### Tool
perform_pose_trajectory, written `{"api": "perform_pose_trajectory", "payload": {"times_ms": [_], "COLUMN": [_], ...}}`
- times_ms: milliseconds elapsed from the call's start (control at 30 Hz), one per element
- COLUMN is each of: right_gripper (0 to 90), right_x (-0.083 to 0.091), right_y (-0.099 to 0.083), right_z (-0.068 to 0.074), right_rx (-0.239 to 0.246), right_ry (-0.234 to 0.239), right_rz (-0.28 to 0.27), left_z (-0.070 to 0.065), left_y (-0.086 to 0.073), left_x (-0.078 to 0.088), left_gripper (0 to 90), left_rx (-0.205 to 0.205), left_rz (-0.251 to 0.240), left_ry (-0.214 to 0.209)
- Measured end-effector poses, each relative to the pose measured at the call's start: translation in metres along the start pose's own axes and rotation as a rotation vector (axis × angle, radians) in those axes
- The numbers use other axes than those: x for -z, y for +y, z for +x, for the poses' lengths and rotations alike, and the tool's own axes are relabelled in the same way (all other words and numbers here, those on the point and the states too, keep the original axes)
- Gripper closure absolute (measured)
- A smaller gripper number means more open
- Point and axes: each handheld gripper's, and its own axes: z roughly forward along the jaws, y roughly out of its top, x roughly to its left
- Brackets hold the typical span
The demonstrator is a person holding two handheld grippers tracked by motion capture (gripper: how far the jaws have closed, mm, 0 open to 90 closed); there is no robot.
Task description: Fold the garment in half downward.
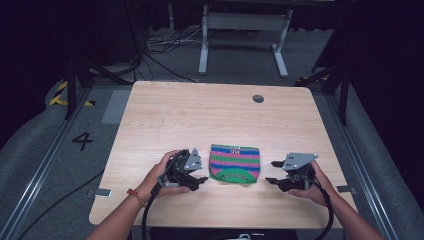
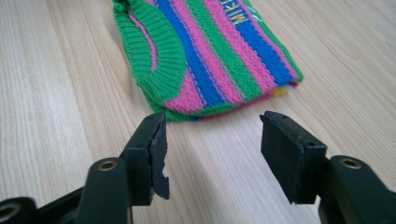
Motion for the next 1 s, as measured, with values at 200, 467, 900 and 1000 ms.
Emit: {"api": "perform_pose_trajectory", "payload": {"times_ms": [200,467,900,1000], "right_gripper": [35.6,30.1,22.2,21.4], "right_x": [0.013,0.026,0.044,0.047], "right_y": [-0.014,-0.035,-0.073,-0.083], "right_z": [-0.002,-0.006,-0.010,-0.010], "right_rx": [-0.025,-0.081,-0.141,-0.157], "right_ry": [-0.054,-0.125,-0.175,-0.175], "right_rz": [-0.006,-0.022,-0.012,-0.013], "left_z": [0.000,0.004,0.012,0.012], "left_y": [-0.015,-0.042,-0.078,-0.084], "left_x": [0.012,0.020,0.029,0.034], "left_gripper": [23.9,21.5,19.6,19.5], "left_rx": [0.010,0.052,0.119,0.126], "left_rz": [0.024,0.041,0.057,0.041], "left_ry": [0.020,0.073,0.117,0.122]}}
